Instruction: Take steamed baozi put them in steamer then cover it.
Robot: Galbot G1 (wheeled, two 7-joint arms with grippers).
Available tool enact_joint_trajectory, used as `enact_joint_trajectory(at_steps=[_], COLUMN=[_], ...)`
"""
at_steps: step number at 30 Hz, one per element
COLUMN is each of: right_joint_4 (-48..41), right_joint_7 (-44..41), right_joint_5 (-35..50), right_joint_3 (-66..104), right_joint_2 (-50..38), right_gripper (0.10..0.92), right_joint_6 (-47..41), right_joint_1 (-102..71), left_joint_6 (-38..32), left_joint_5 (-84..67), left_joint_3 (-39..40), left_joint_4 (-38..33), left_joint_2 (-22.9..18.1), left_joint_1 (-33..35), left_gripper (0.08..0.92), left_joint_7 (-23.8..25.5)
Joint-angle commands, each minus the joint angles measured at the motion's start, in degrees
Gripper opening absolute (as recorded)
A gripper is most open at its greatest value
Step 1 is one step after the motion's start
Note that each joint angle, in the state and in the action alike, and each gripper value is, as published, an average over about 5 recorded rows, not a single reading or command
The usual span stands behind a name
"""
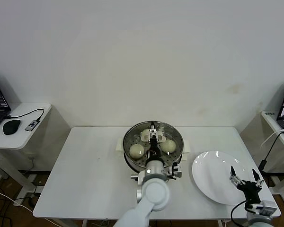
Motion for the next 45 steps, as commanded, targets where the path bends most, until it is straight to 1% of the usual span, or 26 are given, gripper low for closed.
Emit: enact_joint_trajectory(at_steps=[1, 3, 5, 10, 13, 19, 22, 24, 27, 30, 34, 37, 40, 45], right_joint_4=[-0.1, -0.2, -0.2, -0.2, -0.3, 0.0, 0.8, 1.8, 3.7, 5.3, 6.6, 6.7, 6.7, 6.0], right_joint_7=[0.0, 0.0, 0.0, 0.0, 0.0, 0.0, -0.3, -0.6, -1.2, -1.9, -1.4, -1.0, -0.9, -1.2], right_joint_5=[0.0, 0.0, 0.0, -0.1, -0.1, 0.6, 1.7, 2.3, 3.1, 3.0, 3.2, 3.2, 2.5, 1.2], right_joint_3=[0.0, -0.1, -0.2, -0.2, -0.2, -0.5, -1.0, -1.7, -3.6, -6.0, -8.9, -10.1, -11.5, -14.2], right_joint_2=[-0.1, 0.0, 0.0, 0.0, -0.1, -0.4, -0.7, -0.9, -1.6, -2.8, -6.0, -7.0, -5.6, -3.9], right_gripper=[0.823, 0.823, 0.823, 0.823, 0.823, 0.823, 0.823, 0.823, 0.823, 0.823, 0.823, 0.823, 0.823, 0.823], right_joint_6=[-0.1, -0.1, 0.0, 0.0, 0.1, 0.3, 0.1, -0.3, -1.2, -1.7, -1.5, -1.4, -1.4, -0.5], right_joint_1=[0.1, 0.1, 0.1, 0.1, 0.1, -0.1, -0.6, -1.3, -2.8, -4.8, -7.7, -8.7, -8.6, -7.8], left_joint_6=[1.7, 1.7, 1.7, 1.1, -0.1, -5.8, -7.3, -8.9, -13.0, -19.2, -25.2, -28.5, -31.6, -32.1], left_joint_5=[0.1, 0.1, 0.0, -0.5, -1.3, -8.5, -14.8, -22.8, -39.1, -54.6, -72.0, -79.2, -82.9, -90.5], left_joint_3=[0.3, 0.3, 0.2, -0.8, -2.2, -7.7, -12.6, -16.6, -22.4, -29.1, -38.3, -43.6, -47.1, -49.0], left_joint_4=[-3.7, -4.3, -5.1, -8.0, -10.1, -16.3, -20.4, -22.6, -24.2, -24.1, -22.8, -20.0, -17.1, -14.9], left_joint_2=[0.8, 1.1, 1.5, 2.6, 3.3, 6.2, 8.1, 9.1, 11.0, 12.3, 12.3, 12.0, 11.4, 11.4], left_joint_1=[2.0, 2.4, 2.7, 4.4, 5.9, 9.4, 11.6, 13.1, 15.0, 16.9, 20.7, 25.1, 30.5, 37.3], left_gripper=[0.763, 0.802, 0.817, 0.823, 0.823, 0.823, 0.823, 0.823, 0.823, 0.823, 0.823, 0.823, 0.823, 0.823], left_joint_7=[0.9, 1.1, 1.6, 2.4, 1.7, -2.1, -3.8, -6.7, -13.7, -19.1, -21.9, -22.4, -21.5, -19.8])
